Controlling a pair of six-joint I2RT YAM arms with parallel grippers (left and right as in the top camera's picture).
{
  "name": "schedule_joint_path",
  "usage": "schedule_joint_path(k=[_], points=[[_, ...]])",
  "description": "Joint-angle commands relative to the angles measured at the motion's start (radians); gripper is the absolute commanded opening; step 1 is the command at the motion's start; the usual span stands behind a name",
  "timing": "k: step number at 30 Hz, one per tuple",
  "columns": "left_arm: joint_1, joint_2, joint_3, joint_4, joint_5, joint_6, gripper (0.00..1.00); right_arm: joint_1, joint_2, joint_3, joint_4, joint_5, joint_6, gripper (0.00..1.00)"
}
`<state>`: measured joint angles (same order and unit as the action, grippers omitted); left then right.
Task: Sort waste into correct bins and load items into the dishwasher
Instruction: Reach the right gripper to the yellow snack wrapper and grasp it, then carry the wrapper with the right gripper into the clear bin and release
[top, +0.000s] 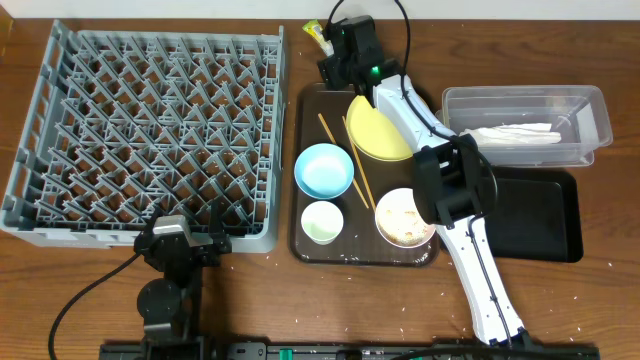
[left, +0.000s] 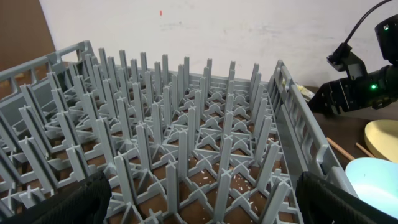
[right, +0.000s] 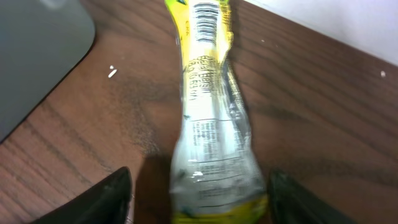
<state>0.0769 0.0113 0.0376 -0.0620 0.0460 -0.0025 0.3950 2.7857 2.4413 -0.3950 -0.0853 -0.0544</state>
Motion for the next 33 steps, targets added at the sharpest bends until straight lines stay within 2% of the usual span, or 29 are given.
schedule_joint_path(k=[1, 4, 5, 6, 7, 14, 20, 24, 29, 33], points=[[0.003, -0.005, -0.03, -0.011, -0.006, 0.006, 0.95, -0.002, 0.015, 0.012, -0.001, 0.009, 0.01, 0.55], [0.003, -0.005, -0.03, -0.011, -0.006, 0.006, 0.95, -0.002, 0.015, 0.012, -0.015, 0.009, 0.017, 0.28], [0.003, -0.005, -0.03, -0.011, -0.006, 0.006, 0.95, -0.002, 0.015, 0.012, -0.02, 0.01, 0.017, 0.13], [0.003, -0.005, -0.03, -0.011, -0.006, 0.006, 0.95, -0.002, 0.015, 0.012, -0.024, 0.01, 0.017, 0.03], [0.003, -0.005, -0.03, -0.011, -0.006, 0.006, 0.95, -0.003, 0.013, 0.012, -0.024, 0.01, 0.017, 0.01], [0.003, -0.005, -0.03, -0.011, -0.006, 0.006, 0.95, -0.017, -0.096, 0.013, -0.061, 0.006, 0.079, 0.01], [0.003, -0.005, -0.03, -0.011, -0.006, 0.006, 0.95, -0.028, -0.255, 0.013, -0.217, 0.002, 0.088, 0.01], [0.003, -0.005, -0.03, -0.011, -0.006, 0.006, 0.95, -0.034, -0.374, 0.013, -0.394, 0.004, 0.095, 0.01], [0.003, -0.005, -0.03, -0.011, -0.006, 0.006, 0.95, -0.085, -0.533, 0.013, -0.703, 0.006, 0.199, 0.01], [0.003, -0.005, -0.03, -0.011, -0.006, 0.006, 0.95, -0.168, -0.621, 0.013, -0.88, 0.015, 0.327, 0.02]])
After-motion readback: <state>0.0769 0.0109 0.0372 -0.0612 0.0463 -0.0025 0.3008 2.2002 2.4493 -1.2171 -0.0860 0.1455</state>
